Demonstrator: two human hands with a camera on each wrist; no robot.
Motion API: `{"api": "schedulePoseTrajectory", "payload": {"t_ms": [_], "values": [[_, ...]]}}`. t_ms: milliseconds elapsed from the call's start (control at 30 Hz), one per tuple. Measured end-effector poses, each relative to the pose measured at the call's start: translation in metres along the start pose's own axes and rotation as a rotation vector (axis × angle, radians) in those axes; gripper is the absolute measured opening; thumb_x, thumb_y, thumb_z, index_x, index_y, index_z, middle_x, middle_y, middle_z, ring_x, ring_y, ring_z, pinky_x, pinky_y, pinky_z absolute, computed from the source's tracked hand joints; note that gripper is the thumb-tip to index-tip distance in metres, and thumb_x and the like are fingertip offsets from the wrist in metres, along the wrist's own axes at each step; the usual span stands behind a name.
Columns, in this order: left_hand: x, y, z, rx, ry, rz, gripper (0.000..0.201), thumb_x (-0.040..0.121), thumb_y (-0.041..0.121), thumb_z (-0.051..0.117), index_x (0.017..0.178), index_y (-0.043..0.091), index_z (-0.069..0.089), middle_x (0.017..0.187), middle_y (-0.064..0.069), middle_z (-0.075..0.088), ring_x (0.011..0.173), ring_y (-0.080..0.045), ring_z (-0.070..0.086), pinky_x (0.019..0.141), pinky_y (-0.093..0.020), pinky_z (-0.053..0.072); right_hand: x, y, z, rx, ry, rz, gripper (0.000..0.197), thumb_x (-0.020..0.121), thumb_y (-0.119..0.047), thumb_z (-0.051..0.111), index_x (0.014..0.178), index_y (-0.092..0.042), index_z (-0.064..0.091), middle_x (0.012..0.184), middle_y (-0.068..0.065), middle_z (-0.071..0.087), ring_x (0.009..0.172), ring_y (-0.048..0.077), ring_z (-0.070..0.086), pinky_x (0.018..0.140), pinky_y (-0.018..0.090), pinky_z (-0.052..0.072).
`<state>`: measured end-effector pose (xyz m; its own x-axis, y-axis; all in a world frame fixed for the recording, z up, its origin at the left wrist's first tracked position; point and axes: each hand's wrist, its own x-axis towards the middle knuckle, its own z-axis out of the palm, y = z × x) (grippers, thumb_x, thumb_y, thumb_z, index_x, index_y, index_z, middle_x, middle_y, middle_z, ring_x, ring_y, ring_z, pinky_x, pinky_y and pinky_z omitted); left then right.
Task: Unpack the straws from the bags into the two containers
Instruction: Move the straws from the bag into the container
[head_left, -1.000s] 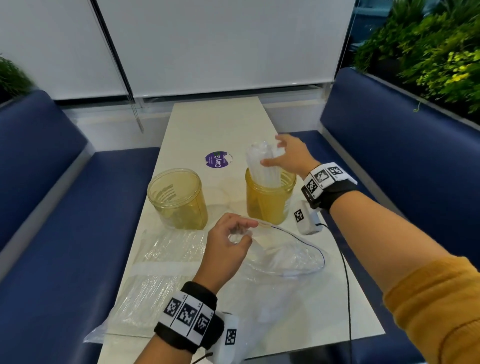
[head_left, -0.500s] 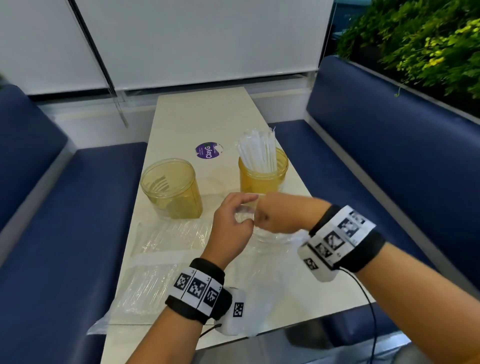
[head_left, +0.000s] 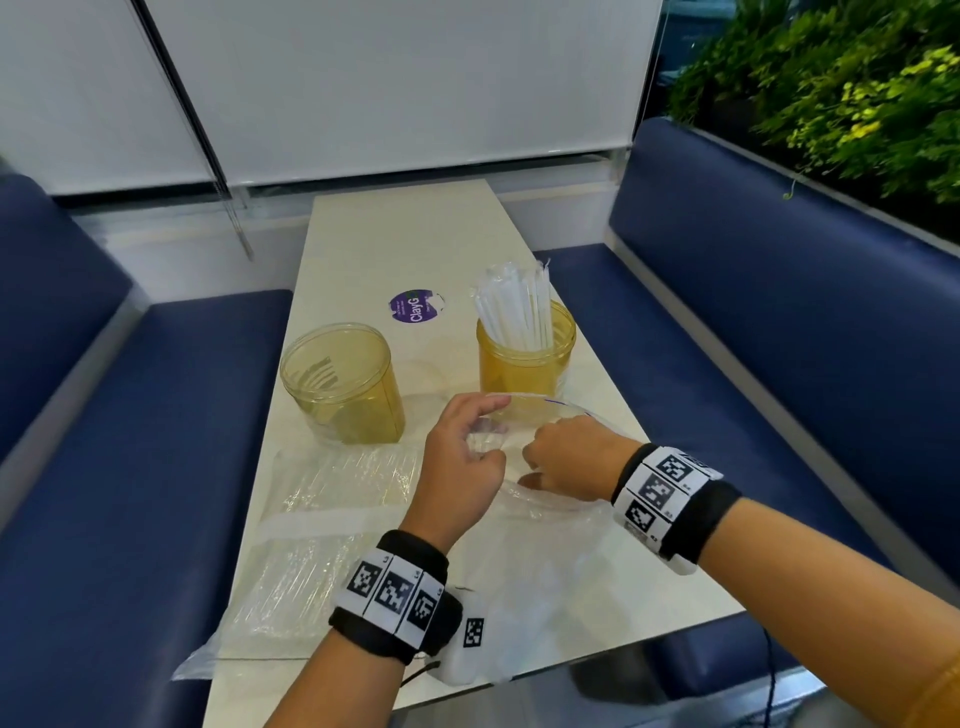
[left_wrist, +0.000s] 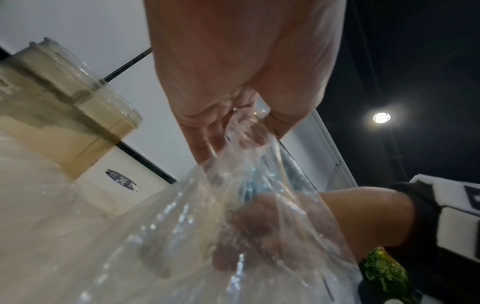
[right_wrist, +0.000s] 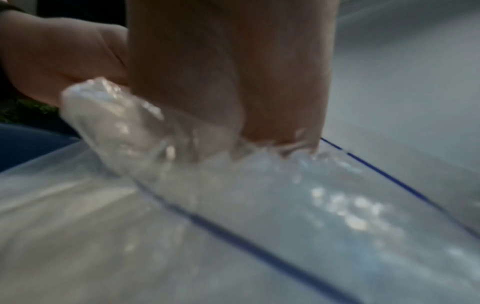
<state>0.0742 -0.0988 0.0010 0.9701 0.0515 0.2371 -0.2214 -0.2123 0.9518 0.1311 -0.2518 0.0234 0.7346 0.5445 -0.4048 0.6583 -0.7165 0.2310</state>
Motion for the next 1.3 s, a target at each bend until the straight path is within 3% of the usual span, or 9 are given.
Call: {"api": "schedulePoseTrajectory", "payload": {"t_ms": [300, 533, 667, 733, 900, 1000, 1133, 1200, 1300], "values": [[-0.003, 0.001, -0.001, 0.039, -0.105, 0.020, 0.062, 0.071, 0.013, 0.075, 0.131, 0.021, 0.059, 0.126, 0.006, 0.056, 0.123, -0.004, 0.056, 0.108, -0.019, 0.042, -0.021, -0.004, -0.035, -0.152, 0.120, 0.001, 0.041, 0.107, -0.030, 0.035, 0.111, -0.005, 0.067, 0.105, 0.010, 0.068, 0.095, 0.030, 0.067, 0.075, 0.035, 0.051], [-0.010, 0.003, 0.018, 0.048, -0.097, -0.098, 0.089, 0.056, 0.041, 0.098, 0.131, 0.031, 0.051, 0.128, 0.016, 0.058, 0.122, 0.002, 0.055, 0.096, -0.015, 0.045, -0.036, -0.018, -0.095, -0.195, 0.195, 0.055, 0.020, 0.099, -0.009, 0.047, 0.100, -0.006, 0.067, 0.062, 0.004, 0.038, 0.073, 0.024, 0.059, 0.067, 0.031, 0.051], [-0.005, 0.005, 0.032, 0.062, 0.066, -0.076, 0.032, 0.074, 0.027, 0.086, 0.094, 0.027, 0.061, 0.084, 0.016, 0.068, 0.077, -0.002, 0.063, 0.063, -0.015, 0.047, -0.045, -0.031, -0.115, -0.277, 0.330, -0.004, 0.014, 0.098, -0.009, 0.055, 0.098, -0.009, 0.069, 0.073, 0.002, 0.053, 0.072, 0.019, 0.056, 0.063, 0.028, 0.041], [-0.005, 0.006, 0.035, 0.082, 0.096, -0.044, 0.031, 0.081, 0.016, 0.073, 0.068, 0.031, 0.049, 0.055, 0.015, 0.054, 0.053, -0.003, 0.048, 0.052, -0.015, 0.036, -0.047, -0.033, -0.122, -0.229, 0.484, 0.021, 0.026, 0.100, -0.019, 0.053, 0.077, -0.010, 0.061, 0.062, -0.001, 0.042, 0.057, 0.015, 0.046, 0.054, 0.025, 0.036], [-0.004, 0.010, 0.034, 0.054, 0.150, -0.056, 0.011, 0.094, 0.028, 0.069, 0.088, 0.020, 0.065, 0.076, -0.002, 0.072, 0.066, -0.010, 0.071, 0.057, -0.020, 0.052, -0.045, -0.009, -0.129, 0.243, 0.845, 0.119, 0.054, 0.103, -0.038, 0.033, 0.057, -0.015, 0.048, 0.055, -0.002, 0.039, 0.046, 0.014, 0.038, 0.046, 0.025, 0.027], [0.002, 0.012, 0.030, 0.062, 0.161, -0.046, 0.012, 0.091, 0.012, 0.068, 0.081, 0.018, 0.063, 0.064, 0.007, 0.069, 0.056, -0.002, 0.063, 0.051, -0.013, 0.044, -0.032, -0.019, -0.108, 0.456, 0.777, -0.005, 0.056, 0.103, -0.037, 0.037, 0.051, -0.019, 0.044, 0.049, -0.002, 0.042, 0.045, 0.014, 0.042, 0.046, 0.027, 0.031], [0.006, 0.010, 0.028, 0.079, 0.179, -0.062, 0.014, 0.088, 0.002, 0.060, 0.083, 0.015, 0.060, 0.071, 0.008, 0.062, 0.057, 0.000, 0.053, 0.049, -0.009, 0.039, -0.011, -0.031, -0.081, 0.858, 0.762, -0.065, 0.045, 0.098, -0.049, 0.046, 0.085, -0.016, 0.073, 0.069, 0.000, 0.070, 0.064, 0.016, 0.066, 0.066, 0.039, 0.056], [0.004, 0.009, 0.027, 0.038, 0.182, -0.049, 0.009, 0.089, 0.000, 0.061, 0.091, 0.009, 0.061, 0.075, 0.007, 0.062, 0.062, 0.002, 0.056, 0.053, -0.008, 0.041, -0.008, -0.034, -0.077, 1.196, 0.848, -0.060, 0.038, 0.088, -0.053, 0.065, 0.114, -0.025, 0.064, 0.084, -0.005, 0.072, 0.078, 0.009, 0.069, 0.076, 0.032, 0.058], [0.007, 0.014, 0.022, 0.014, 0.198, 0.006, 0.011, 0.094, 0.001, 0.059, 0.098, 0.010, 0.063, 0.079, 0.011, 0.064, 0.070, 0.003, 0.061, 0.059, -0.011, 0.046, -0.006, -0.036, -0.064, 1.398, 0.873, 0.015, 0.073, 0.067, -0.056, 0.083, 0.128, -0.032, 0.049, 0.099, -0.008, 0.070, 0.096, 0.005, 0.066, 0.085, 0.022, 0.055]]}}
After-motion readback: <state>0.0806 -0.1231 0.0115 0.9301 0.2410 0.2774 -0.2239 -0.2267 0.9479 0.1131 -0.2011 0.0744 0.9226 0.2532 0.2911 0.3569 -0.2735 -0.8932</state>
